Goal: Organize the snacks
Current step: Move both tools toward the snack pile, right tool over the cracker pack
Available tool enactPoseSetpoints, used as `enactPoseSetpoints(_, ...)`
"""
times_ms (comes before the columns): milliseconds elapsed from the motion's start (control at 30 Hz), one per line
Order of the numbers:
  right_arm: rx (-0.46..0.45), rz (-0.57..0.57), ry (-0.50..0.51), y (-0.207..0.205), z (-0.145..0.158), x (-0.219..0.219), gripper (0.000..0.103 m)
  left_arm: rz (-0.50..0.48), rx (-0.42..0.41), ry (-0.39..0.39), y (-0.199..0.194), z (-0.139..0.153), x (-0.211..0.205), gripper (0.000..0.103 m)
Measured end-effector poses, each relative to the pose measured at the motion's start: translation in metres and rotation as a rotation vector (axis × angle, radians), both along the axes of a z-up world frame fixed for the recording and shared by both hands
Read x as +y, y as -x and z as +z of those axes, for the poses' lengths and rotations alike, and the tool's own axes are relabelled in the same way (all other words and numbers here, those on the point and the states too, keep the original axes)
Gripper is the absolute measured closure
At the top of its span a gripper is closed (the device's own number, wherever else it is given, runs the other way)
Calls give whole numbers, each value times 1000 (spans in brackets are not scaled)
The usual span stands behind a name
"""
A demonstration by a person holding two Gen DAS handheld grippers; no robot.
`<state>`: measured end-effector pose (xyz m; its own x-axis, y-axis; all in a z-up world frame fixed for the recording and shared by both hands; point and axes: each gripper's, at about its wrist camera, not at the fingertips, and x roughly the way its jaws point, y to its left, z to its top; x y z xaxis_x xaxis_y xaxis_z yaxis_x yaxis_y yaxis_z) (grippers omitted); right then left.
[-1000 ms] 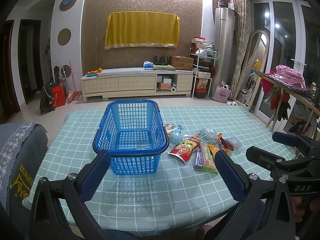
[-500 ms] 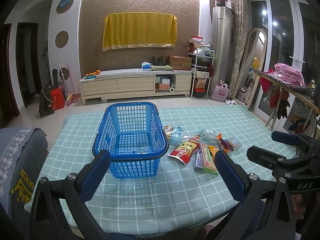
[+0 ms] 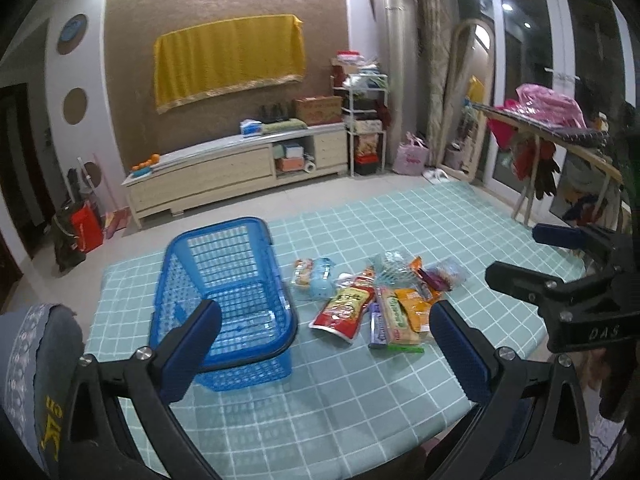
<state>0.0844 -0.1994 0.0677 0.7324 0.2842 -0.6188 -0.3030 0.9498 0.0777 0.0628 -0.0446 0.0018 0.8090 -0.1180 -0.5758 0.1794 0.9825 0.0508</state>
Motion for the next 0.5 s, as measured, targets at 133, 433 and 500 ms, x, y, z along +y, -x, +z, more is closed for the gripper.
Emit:
enactPoseSetpoints(133,45,0,13,-19,-9,-11,0,-36,36,-5,-22,-5,-12,0)
enactPoseSetpoints(433,56,-33,-48,-52,-25,-46,0,-98,112,-27,-65,-18,-40,0)
enactPoseSetpoints(500,99,-36,-58,-63,-29,-52,0,-112,131,-31,-76,-21,-48,0)
